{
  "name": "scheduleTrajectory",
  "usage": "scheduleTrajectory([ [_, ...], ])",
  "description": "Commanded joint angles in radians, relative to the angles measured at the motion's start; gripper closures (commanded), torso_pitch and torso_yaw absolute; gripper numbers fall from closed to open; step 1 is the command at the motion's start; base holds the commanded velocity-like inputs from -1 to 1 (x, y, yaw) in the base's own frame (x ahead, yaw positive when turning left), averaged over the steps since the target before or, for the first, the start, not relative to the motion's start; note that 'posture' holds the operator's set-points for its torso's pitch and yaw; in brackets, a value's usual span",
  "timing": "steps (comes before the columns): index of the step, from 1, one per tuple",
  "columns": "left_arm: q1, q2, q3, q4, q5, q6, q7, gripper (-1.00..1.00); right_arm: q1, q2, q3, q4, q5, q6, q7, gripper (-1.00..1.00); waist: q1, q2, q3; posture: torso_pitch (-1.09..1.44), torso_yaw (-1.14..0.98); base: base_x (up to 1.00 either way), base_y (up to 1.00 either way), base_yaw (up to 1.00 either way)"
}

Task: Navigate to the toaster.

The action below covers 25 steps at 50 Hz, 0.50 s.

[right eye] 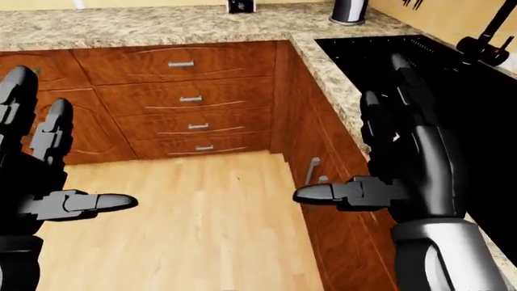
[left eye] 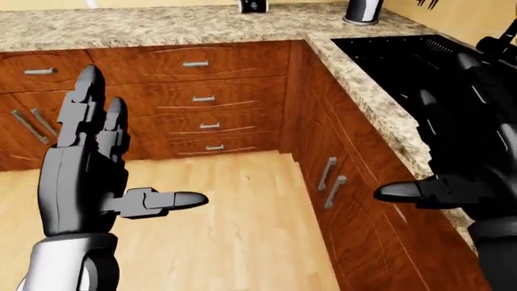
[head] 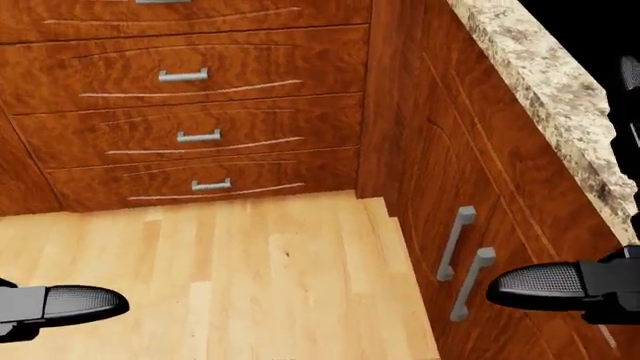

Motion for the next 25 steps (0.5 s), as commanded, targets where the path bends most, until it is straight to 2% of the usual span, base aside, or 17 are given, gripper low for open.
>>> scheduleTrajectory([
  [1, -0.012, 0.011, 0.02, -0.017, 0.021, -0.031, 0.004, -1.0, -0.015, -0.017, -0.016, -0.022, 0.003, -0.035, 0.003, -1.0, 0.001, 0.007, -0.017, 0.0, 0.0, 0.0, 0.0, 1.0],
  [2, -0.011, 0.013, 0.021, -0.017, 0.019, -0.032, 0.005, -1.0, -0.014, -0.02, -0.014, -0.022, 0.003, -0.039, 0.003, -1.0, 0.002, 0.028, -0.025, 0.0, 0.0, 0.0, 0.0, 1.0],
  [3, -0.013, 0.012, 0.021, -0.017, 0.018, -0.03, 0.005, -1.0, -0.014, -0.021, -0.012, -0.022, 0.001, -0.041, 0.003, -1.0, 0.016, 0.009, -0.018, 0.0, 0.0, 0.0, 0.0, 1.0],
  [4, -0.014, 0.011, 0.02, -0.017, 0.019, -0.029, 0.005, -1.0, -0.014, -0.02, -0.01, -0.022, 0.0, -0.041, 0.004, -1.0, 0.015, 0.013, -0.023, 0.0, 0.0, 0.0, 0.0, 1.0],
  [6, -0.016, 0.009, 0.017, -0.017, 0.023, -0.027, 0.003, -1.0, -0.023, -0.016, -0.012, -0.022, 0.014, -0.036, -0.012, -1.0, 0.031, -0.011, -0.034, 0.0, 0.0, 0.0, 0.0, 1.0],
  [7, -0.017, 0.01, 0.02, -0.017, 0.021, -0.026, 0.002, -1.0, -0.037, -0.008, -0.013, -0.022, 0.018, -0.022, -0.024, -1.0, 0.033, -0.024, -0.031, 0.0, 0.0, 0.0, 0.0, 1.0],
  [8, -0.017, 0.009, 0.021, -0.017, 0.021, -0.026, 0.001, -1.0, -0.041, 0.002, -0.014, -0.022, 0.029, -0.013, -0.023, -1.0, 0.005, -0.036, -0.012, 0.0, 0.0, 0.0, 0.0, 0.0],
  [11, -0.019, 0.009, 0.019, -0.017, 0.022, -0.022, -0.002, -1.0, -0.048, 0.006, -0.021, -0.022, 0.04, -0.007, -0.029, -1.0, 0.013, -0.048, 0.002, 0.0, 0.0, 0.0, 0.0, 0.0],
  [13, -0.022, 0.008, 0.025, -0.017, 0.018, -0.017, -0.002, -1.0, -0.053, -0.002, -0.023, -0.022, 0.05, -0.014, -0.036, -1.0, 0.015, -0.062, 0.0, 0.0, 0.0, 0.0, 0.0, 0.0],
  [15, -0.02, 0.006, 0.023, -0.017, 0.023, -0.018, -0.005, -1.0, -0.052, -0.001, -0.019, -0.022, 0.042, -0.012, -0.039, -1.0, 0.018, -0.106, -0.013, 0.0, 0.0, 0.0, 0.0, 0.0],
  [16, -0.017, 0.006, 0.026, -0.017, 0.022, -0.021, -0.006, -1.0, -0.05, -0.003, -0.02, -0.022, 0.041, -0.017, -0.037, -1.0, 0.024, -0.089, -0.011, 0.0, 0.0, 0.0, 0.0, 0.0],
  [17, -0.016, 0.006, 0.027, -0.017, 0.023, -0.022, -0.007, -1.0, -0.048, -0.004, -0.018, -0.022, 0.036, -0.018, -0.038, -1.0, 0.012, -0.08, -0.008, 0.0, 0.0, 0.0, 0.0, 0.0],
  [19, -0.014, 0.008, 0.023, -0.017, 0.023, -0.026, -0.005, -1.0, -0.044, -0.008, -0.012, -0.022, 0.019, -0.023, -0.032, -1.0, 0.007, -0.081, -0.018, 0.0, 0.0, 0.0, 0.0, 0.0],
  [25, -0.009, 0.014, 0.024, -0.017, 0.016, -0.032, 0.002, -1.0, -0.031, -0.014, -0.003, -0.022, -0.019, -0.033, -0.014, -1.0, 0.001, -0.072, -0.026, 0.0, 0.0, 0.0, 0.0, 0.0],
])
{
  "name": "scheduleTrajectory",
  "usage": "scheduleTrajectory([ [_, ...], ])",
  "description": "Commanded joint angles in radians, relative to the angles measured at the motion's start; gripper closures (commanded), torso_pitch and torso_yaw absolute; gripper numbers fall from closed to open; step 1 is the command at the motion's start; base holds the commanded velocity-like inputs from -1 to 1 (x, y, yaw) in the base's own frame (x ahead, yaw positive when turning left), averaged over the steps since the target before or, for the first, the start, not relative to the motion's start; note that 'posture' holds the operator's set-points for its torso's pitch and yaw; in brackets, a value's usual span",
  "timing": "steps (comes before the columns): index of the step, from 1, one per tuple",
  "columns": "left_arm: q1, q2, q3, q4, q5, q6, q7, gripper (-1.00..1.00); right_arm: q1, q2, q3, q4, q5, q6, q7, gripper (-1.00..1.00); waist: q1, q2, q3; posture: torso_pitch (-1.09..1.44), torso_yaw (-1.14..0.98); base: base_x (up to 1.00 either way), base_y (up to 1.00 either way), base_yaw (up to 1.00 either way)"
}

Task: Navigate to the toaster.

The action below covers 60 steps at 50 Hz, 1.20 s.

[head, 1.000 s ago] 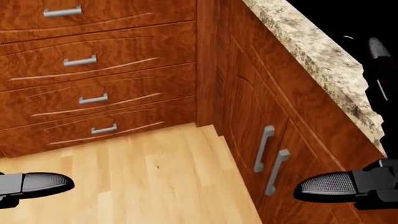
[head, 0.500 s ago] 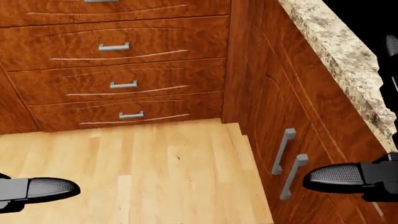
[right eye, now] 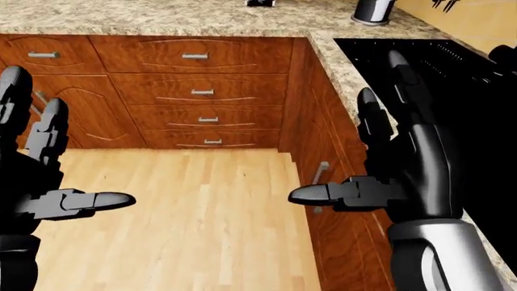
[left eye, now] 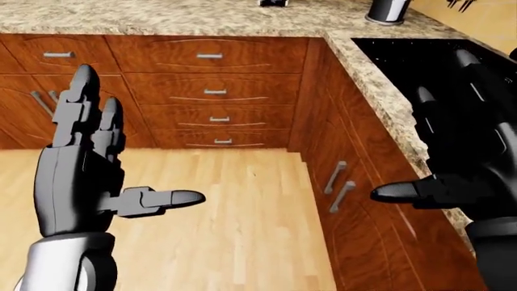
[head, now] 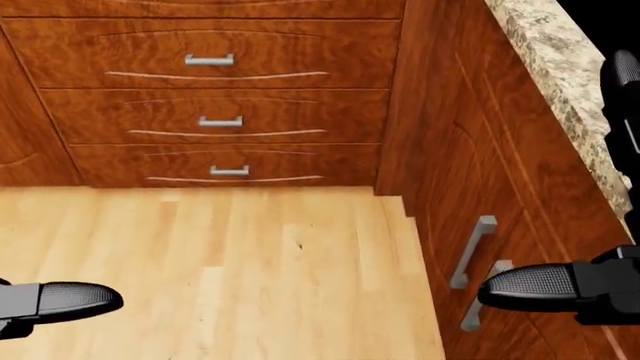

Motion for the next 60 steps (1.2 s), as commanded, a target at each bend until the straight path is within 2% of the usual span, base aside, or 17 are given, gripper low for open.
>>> scheduleTrajectory([
  [1, -0.013, 0.009, 0.014, -0.022, 0.005, -0.028, 0.002, -1.0, -0.01, -0.018, -0.023, -0.009, -0.017, -0.034, 0.004, -1.0, -0.002, 0.005, -0.015, 0.0, 0.0, 0.0, 0.0, 0.0],
  [8, -0.01, -0.001, 0.015, -0.022, 0.015, -0.028, -0.009, -1.0, 0.0, -0.033, -0.022, -0.009, 0.019, -0.086, 0.007, -1.0, -0.011, 0.014, -0.018, 0.0, 0.0, 0.0, 0.0, 0.0],
  [9, -0.01, -0.002, 0.016, -0.022, 0.017, -0.028, -0.01, -1.0, 0.001, -0.036, -0.024, -0.009, 0.023, -0.088, 0.004, -1.0, -0.013, 0.02, -0.039, 0.0, 0.0, 0.12, 0.0, 0.0],
  [11, -0.01, 0.001, 0.015, -0.022, 0.013, -0.03, -0.007, -1.0, 0.002, -0.034, -0.024, -0.009, 0.026, -0.087, 0.003, -1.0, -0.012, 0.023, -0.003, 0.0, 0.0, 0.13, 0.0, 0.0],
  [15, -0.017, 0.002, 0.014, -0.022, 0.009, -0.023, -0.002, -1.0, 0.002, -0.035, -0.03, -0.009, 0.04, -0.084, 0.007, -1.0, -0.005, 0.012, -0.009, 0.0, 0.0, 0.15, 0.0, 0.0],
  [19, -0.017, -0.012, 0.011, -0.022, 0.025, -0.018, -0.015, -1.0, 0.009, -0.04, -0.004, -0.009, 0.016, -0.097, 0.024, -1.0, -0.007, -0.015, 0.017, 0.0, 0.0, 0.31, 0.0, 0.0],
  [25, -0.024, -0.001, 0.015, -0.022, 0.005, -0.015, -0.003, -1.0, 0.002, -0.054, -0.008, -0.009, 0.036, -0.093, 0.011, -1.0, -0.026, 0.055, 0.02, 0.0, 0.0, 0.37, 0.0, 0.0],
  [30, -0.027, 0.004, 0.014, -0.022, 0.001, -0.014, 0.001, -1.0, -0.004, -0.042, -0.001, -0.009, 0.028, -0.086, 0.014, -1.0, -0.02, 0.088, 0.004, 0.0, 0.0, 0.41, 0.0, 0.0],
  [36, -0.025, -0.005, 0.013, -0.022, 0.012, -0.013, -0.008, -1.0, 0.004, -0.043, 0.012, -0.009, 0.012, -0.093, 0.017, -1.0, -0.001, 0.056, 0.0, 0.0, 0.0, 0.45, 0.0, 0.0],
  [40, -0.026, 0.0, 0.019, -0.022, 0.002, -0.011, -0.003, -1.0, 0.007, -0.045, 0.006, -0.009, 0.013, -0.099, 0.021, -1.0, 0.003, -0.002, -0.02, 0.0, 0.0, 0.45, 0.0, 0.0],
  [41, -0.026, 0.003, 0.018, -0.022, -0.001, -0.013, 0.0, -1.0, 0.007, -0.049, 0.007, -0.009, 0.017, -0.1, 0.018, -1.0, 0.003, 0.003, -0.014, 0.0, 0.0, 0.45, 0.0, 0.0],
  [43, -0.024, 0.005, 0.018, -0.022, -0.002, -0.015, 0.002, -1.0, 0.009, -0.056, 0.004, -0.009, 0.022, -0.103, 0.015, -1.0, -0.009, -0.017, 0.041, 0.0, 0.0, 0.45, 0.0, 0.0],
  [45, -0.019, 0.005, 0.017, -0.022, 0.0, -0.02, 0.002, -1.0, 0.018, -0.053, 0.009, -0.009, 0.01, -0.11, 0.023, -1.0, -0.03, -0.021, 0.016, 0.0, 0.0, 0.45, 0.0, 0.0],
  [51, -0.016, 0.013, 0.016, -0.022, -0.009, -0.026, 0.01, -1.0, 0.018, -0.058, 0.012, -0.009, 0.012, -0.114, 0.018, -1.0, -0.049, 0.031, 0.019, 0.0, 0.0, 0.45, 0.0, 0.0],
  [54, -0.019, 0.015, 0.016, -0.022, -0.012, -0.023, 0.011, -1.0, 0.014, -0.056, 0.01, -0.009, 0.015, -0.11, 0.016, -1.0, -0.039, 0.122, -0.018, 0.0, 0.0, 0.45, 0.0, 0.0],
  [55, -0.021, 0.018, 0.018, -0.022, -0.017, -0.022, 0.013, -1.0, 0.012, -0.059, 0.009, -0.009, 0.019, -0.109, 0.013, -1.0, -0.031, 0.083, 0.004, 0.0, 0.0, 0.45, 0.0, 0.0],
  [60, -0.03, 0.013, 0.022, -0.022, -0.018, -0.01, 0.008, -1.0, -0.006, -0.053, 0.004, -0.009, 0.036, -0.089, -0.002, -1.0, -0.01, 0.078, -0.005, 0.0, 0.0, 0.45, 0.0, 0.0],
])
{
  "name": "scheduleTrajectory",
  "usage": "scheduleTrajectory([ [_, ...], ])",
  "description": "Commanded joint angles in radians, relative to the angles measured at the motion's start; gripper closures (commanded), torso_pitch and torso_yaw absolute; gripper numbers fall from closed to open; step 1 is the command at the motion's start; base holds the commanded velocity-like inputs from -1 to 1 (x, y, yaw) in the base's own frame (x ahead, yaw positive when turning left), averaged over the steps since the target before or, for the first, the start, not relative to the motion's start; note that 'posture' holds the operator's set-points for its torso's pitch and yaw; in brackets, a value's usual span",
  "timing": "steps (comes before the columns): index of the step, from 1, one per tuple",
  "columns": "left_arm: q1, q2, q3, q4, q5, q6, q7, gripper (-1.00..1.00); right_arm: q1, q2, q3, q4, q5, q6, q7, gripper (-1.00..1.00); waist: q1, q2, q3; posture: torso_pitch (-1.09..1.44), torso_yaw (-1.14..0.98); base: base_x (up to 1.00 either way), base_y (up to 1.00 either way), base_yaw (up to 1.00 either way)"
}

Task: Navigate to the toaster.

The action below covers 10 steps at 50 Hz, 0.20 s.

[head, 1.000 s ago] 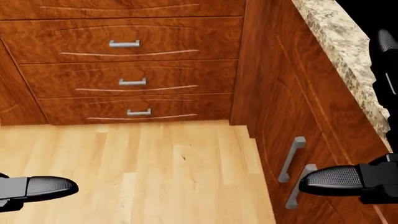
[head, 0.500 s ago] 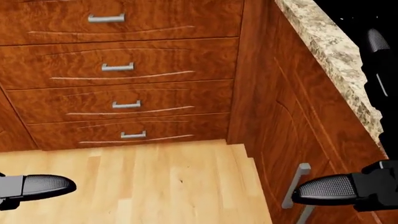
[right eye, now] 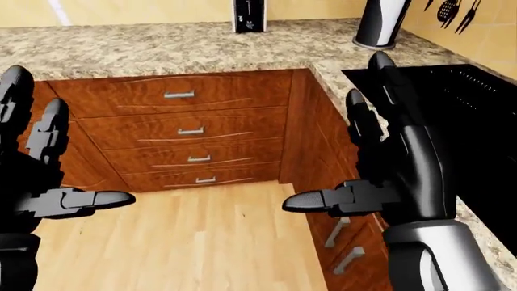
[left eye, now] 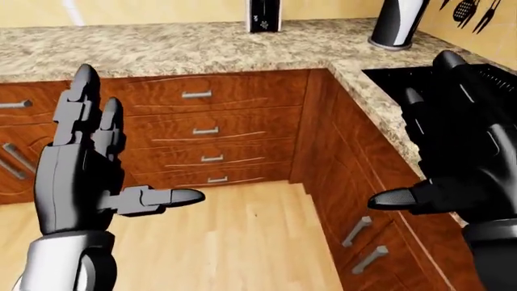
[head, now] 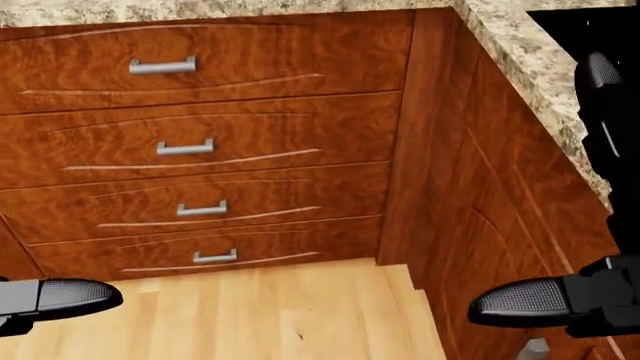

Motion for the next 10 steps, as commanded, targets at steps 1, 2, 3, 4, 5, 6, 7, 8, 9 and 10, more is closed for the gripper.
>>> scheduleTrajectory([
  [1, -0.019, 0.012, 0.01, -0.026, 0.004, -0.029, 0.002, -1.0, -0.021, -0.012, -0.028, -0.01, -0.009, -0.023, -0.01, -1.0, 0.001, 0.0, -0.006, 0.0, 0.0, 0.45, 0.0, 0.0],
  [2, -0.02, 0.012, 0.009, -0.026, 0.004, -0.029, 0.003, -1.0, -0.022, -0.006, -0.025, -0.01, -0.017, -0.02, -0.006, -1.0, 0.005, -0.008, -0.005, 0.0, 0.0, 0.45, 0.0, 0.0],
  [3, -0.021, 0.017, 0.009, -0.026, -0.002, -0.029, 0.006, -1.0, -0.023, -0.002, -0.028, -0.01, -0.016, -0.015, -0.005, -1.0, 0.009, -0.016, 0.0, 0.0, 0.0, 0.37, 0.0, 0.0],
  [4, -0.021, 0.017, 0.01, -0.026, -0.003, -0.03, 0.008, -1.0, -0.024, -0.002, -0.029, -0.01, -0.014, -0.012, -0.005, -1.0, 0.012, -0.025, -0.007, 0.0, 0.0, 0.37, 0.0, 0.0],
  [5, -0.019, 0.018, 0.008, -0.026, -0.003, -0.033, 0.009, -1.0, -0.024, -0.003, -0.028, -0.01, -0.016, -0.011, -0.005, -1.0, 0.015, -0.037, -0.009, 0.0, 0.0, 0.36, 0.0, 0.0],
  [6, -0.017, 0.02, 0.005, -0.026, -0.002, -0.036, 0.01, -1.0, -0.021, -0.008, -0.028, -0.01, -0.016, -0.015, -0.004, -1.0, 0.017, -0.049, -0.012, 0.0, 0.0, 0.37, 0.0, 0.0],
  [7, -0.014, 0.021, 0.004, -0.026, -0.003, -0.04, 0.012, -1.0, -0.017, -0.012, -0.027, -0.01, -0.017, -0.02, -0.003, -1.0, 0.017, -0.065, -0.015, 0.0, 0.0, 0.37, 0.0, 0.0],
  [8, -0.011, 0.02, 0.001, -0.026, 0.001, -0.043, 0.011, -1.0, -0.014, -0.017, -0.024, -0.01, -0.018, -0.026, -0.002, -1.0, 0.015, -0.09, -0.025, 0.0, 0.0, 0.36, 0.0, 0.0],
  [9, -0.008, 0.02, 0.0, -0.026, 0.002, -0.046, 0.012, -1.0, -0.009, -0.019, -0.02, -0.01, -0.023, -0.033, 0.001, -1.0, 0.015, -0.106, -0.041, 0.0, 0.0, 0.37, 0.0, 0.0],
  [10, -0.008, 0.02, 0.0, -0.026, 0.003, -0.047, 0.012, -1.0, -0.006, -0.02, -0.017, -0.01, -0.026, -0.036, 0.002, -1.0, 0.002, -0.091, 0.005, 0.0, 0.0, 0.36, 0.0, 0.0],
])
